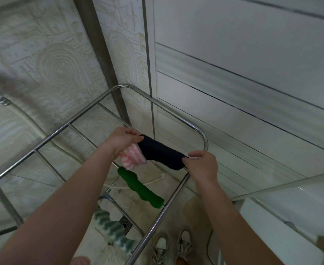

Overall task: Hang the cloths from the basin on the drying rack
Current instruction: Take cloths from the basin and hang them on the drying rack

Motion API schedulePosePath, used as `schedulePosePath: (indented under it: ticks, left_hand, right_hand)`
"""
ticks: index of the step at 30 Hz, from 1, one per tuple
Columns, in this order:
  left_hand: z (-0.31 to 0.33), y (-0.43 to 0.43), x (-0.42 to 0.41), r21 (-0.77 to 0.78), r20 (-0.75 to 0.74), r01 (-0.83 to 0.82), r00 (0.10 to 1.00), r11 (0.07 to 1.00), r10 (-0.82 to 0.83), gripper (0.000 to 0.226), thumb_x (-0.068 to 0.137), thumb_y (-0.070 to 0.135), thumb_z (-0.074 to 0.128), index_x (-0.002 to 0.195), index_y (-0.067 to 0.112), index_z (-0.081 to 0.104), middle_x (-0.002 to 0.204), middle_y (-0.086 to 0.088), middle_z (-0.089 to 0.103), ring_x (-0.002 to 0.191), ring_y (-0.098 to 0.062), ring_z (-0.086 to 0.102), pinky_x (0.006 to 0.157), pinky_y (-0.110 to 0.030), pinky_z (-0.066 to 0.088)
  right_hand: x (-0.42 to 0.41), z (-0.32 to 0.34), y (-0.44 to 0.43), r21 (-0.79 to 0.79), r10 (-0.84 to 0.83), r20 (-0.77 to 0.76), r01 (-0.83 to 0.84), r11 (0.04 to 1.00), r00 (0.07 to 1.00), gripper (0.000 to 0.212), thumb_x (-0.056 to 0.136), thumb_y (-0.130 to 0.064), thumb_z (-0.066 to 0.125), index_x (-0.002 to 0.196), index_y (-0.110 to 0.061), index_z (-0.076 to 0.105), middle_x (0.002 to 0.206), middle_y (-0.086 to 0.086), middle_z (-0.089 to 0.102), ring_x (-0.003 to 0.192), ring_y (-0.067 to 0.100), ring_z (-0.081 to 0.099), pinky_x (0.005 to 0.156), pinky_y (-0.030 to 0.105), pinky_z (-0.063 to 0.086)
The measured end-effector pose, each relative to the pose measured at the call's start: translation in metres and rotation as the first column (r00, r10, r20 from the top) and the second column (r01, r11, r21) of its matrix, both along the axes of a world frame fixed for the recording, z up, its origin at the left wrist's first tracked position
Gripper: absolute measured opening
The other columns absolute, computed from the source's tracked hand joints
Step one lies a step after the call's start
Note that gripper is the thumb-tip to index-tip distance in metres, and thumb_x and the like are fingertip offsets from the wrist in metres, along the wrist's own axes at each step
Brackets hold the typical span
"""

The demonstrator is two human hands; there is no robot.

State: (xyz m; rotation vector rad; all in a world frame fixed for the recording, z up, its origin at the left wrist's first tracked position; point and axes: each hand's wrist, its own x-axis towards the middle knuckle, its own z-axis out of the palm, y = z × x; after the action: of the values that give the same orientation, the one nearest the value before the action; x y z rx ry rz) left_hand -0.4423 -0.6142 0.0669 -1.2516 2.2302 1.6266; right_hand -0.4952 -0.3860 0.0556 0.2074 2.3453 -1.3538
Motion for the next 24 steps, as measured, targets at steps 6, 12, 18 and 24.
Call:
schedulePosePath:
  ticks: [6,12,18,24]
  left_hand:
    - [-0.013,0.01,0.0,-0.132,0.086,0.097,0.993,0.986,-0.086,0.011,0.082,0.02,0.071,0.081,0.016,0.061,0.088,-0.002,0.061,0.08,-0.014,0.055,0.067,-0.028,0.044]
    - [-0.014,0.01,-0.005,-0.195,0.042,0.078,0.997,0.978,-0.071,0.013,0.079,0.012,0.073,0.076,0.017,0.061,0.09,-0.008,0.064,0.085,-0.021,0.06,0.077,-0.035,0.05]
    - [-0.015,0.017,-0.006,-0.247,0.01,0.103,0.995,0.964,-0.104,0.01,0.079,0.012,0.073,0.083,0.011,0.064,0.083,-0.004,0.063,0.078,-0.016,0.059,0.061,-0.023,0.044]
    - [-0.016,0.017,-0.008,-0.259,-0.023,0.095,0.994,0.961,-0.104,0.018,0.076,0.023,0.077,0.084,0.012,0.065,0.084,-0.001,0.064,0.078,-0.013,0.059,0.062,-0.024,0.045]
  right_hand:
    - [0.009,-0.001,0.005,0.226,0.168,-0.142,-0.133,0.965,0.976,0.025,0.083,-0.019,0.071,0.107,-0.012,0.066,0.092,0.002,0.069,0.076,0.012,0.063,0.068,0.024,0.048]
    - [0.016,0.002,0.005,0.384,0.306,-0.254,-0.194,0.903,0.918,0.018,0.088,-0.021,0.066,0.105,-0.014,0.067,0.093,0.0,0.071,0.072,0.01,0.059,0.062,0.019,0.042]
    - [0.021,-0.001,0.01,0.505,0.411,-0.307,-0.219,0.835,0.859,0.013,0.089,-0.023,0.06,0.094,-0.015,0.069,0.089,0.002,0.067,0.083,0.016,0.06,0.062,0.026,0.046]
    - [0.019,-0.002,0.008,0.542,0.607,-0.398,-0.357,0.761,0.688,0.022,0.093,-0.022,0.057,0.11,-0.016,0.069,0.101,0.003,0.066,0.094,0.017,0.055,0.076,0.024,0.043]
